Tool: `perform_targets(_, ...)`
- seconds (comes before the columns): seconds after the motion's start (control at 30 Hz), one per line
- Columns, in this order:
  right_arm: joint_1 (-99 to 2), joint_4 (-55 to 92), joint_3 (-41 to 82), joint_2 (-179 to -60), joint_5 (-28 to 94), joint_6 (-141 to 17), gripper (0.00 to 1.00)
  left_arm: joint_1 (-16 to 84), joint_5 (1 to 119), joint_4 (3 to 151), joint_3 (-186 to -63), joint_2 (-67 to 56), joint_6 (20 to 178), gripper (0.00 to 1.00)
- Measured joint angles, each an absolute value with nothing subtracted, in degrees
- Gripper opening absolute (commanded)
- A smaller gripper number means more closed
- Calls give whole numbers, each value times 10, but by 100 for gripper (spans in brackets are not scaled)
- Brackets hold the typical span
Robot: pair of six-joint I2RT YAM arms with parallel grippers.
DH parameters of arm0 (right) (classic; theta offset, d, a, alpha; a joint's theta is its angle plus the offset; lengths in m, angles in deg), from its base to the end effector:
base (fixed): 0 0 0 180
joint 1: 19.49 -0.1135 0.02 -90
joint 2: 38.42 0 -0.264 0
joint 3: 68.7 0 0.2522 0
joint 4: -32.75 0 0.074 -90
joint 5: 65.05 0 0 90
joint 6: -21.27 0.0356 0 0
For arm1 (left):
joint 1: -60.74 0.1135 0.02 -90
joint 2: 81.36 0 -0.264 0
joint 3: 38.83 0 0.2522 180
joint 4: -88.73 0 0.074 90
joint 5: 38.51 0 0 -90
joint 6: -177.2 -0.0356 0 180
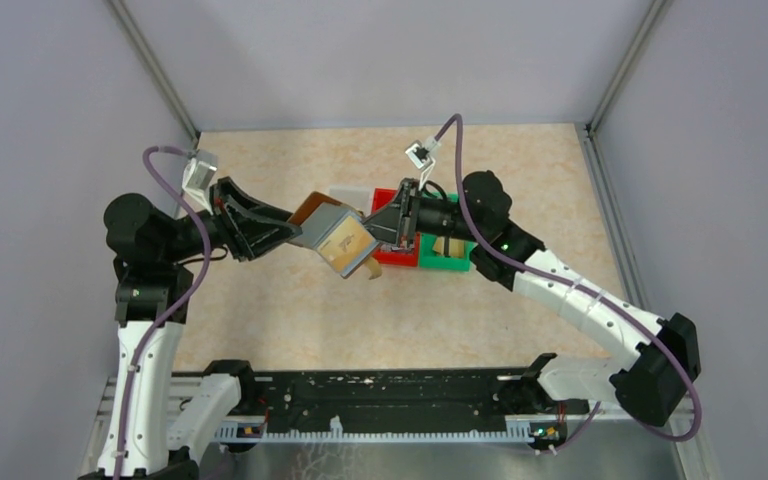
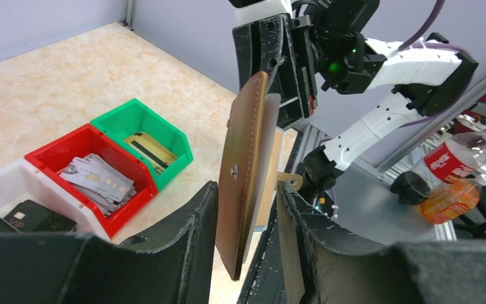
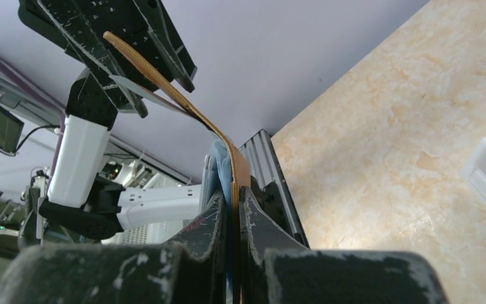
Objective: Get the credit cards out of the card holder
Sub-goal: Adjust the card holder.
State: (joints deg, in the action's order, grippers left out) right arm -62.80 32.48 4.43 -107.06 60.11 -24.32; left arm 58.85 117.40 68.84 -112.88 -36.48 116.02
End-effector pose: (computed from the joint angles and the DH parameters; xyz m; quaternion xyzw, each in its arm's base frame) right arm 0.1883 0.2057 0.3867 -0.2151 0.6509 0.6322 0.3612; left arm 0.1394 -0.0371 0.4370 0.2766 0.6250 -0.5090 0.5233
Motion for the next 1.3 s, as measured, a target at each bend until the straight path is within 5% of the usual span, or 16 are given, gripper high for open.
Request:
perform_targets(0.37, -712, 128, 186, -1091, 484, -307, 0, 588, 1183, 661, -1089, -403, 1045, 56)
perform_targets(0.93, -727, 126, 167, -1087, 461, -341, 0, 588, 1176, 689, -1087, -402, 1073, 6)
perform_targets(1.03, -727, 134, 157, -1079, 461, -346, 21, 588, 1176, 688, -1089, -399, 1071, 1)
perform_targets(1.13, -727, 135, 147, -1068, 462, -357, 52, 588, 1175, 683, -1089, -398, 1065, 0)
perform_targets(1.3, -714, 115, 142, -1048, 462, -394, 68, 588, 1175, 673, -1092, -399, 1051, 0)
